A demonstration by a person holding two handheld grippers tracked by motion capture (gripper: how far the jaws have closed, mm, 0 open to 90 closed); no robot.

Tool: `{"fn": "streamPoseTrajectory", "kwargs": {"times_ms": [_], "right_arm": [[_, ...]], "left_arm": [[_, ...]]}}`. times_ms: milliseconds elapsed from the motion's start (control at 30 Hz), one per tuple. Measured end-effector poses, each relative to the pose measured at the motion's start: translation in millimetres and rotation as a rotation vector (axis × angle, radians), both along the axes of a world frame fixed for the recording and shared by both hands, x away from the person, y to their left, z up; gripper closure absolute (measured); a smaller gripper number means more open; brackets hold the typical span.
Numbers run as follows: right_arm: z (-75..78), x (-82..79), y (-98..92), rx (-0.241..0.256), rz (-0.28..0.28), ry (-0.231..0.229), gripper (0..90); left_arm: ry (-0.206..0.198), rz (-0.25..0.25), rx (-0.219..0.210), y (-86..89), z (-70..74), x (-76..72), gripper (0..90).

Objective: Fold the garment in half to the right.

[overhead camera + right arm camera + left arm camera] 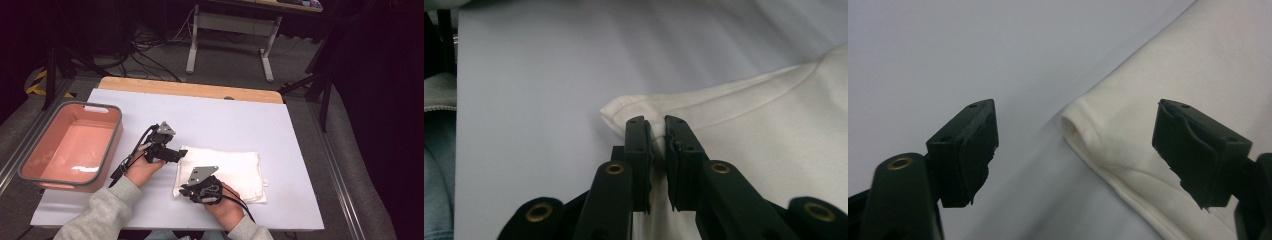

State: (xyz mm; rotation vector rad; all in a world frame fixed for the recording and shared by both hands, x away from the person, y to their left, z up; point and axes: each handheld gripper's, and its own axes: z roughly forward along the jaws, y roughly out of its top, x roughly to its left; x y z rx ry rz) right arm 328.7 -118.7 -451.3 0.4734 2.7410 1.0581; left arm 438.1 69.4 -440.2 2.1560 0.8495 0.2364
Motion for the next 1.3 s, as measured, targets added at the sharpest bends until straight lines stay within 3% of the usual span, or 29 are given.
{"fn": "streamPoseTrajectory", "kwargs": {"times_ms": [200,367,500,600,833,1067,1300], "right_arm": [[-0.1,0.5,-1.0,0.008,0.001,0.008,81.5],[0.7,0.2,-1.2,0.01,0.001,0.008,81.5],[0.1,0.9,-1.6,0.011,0.0,0.013,81.5],[0.3,0.6,-1.2,0.008,0.0,0.01,81.4],[1.1,0.0,-1.1,0.011,-0.001,0.008,81.4],[5.2,-0.6,-2.5,0.024,-0.001,0.01,82.2],[13.2,-2.7,1.6,0.073,0.019,0.012,82.4]], "left_arm": [[0.015,0.021,0.06,-5.6,-10.4,5.4,26.7],[0.056,0.013,0.06,-8.2,-16.2,7.4,33.9],[0.049,-0.002,0.06,-10.7,-18.0,6.7,39.1],[0.051,-0.01,0.052,-12.4,-18.0,5.2,47.3],[0.079,-0.03,0.03,-17.8,-17.5,1.1,80.6],[0.124,-0.008,-0.009,-11.9,-11.4,2.6,83.6],[0.111,-0.008,-0.024,0.9,6.3,-3.9,83.7]]}}
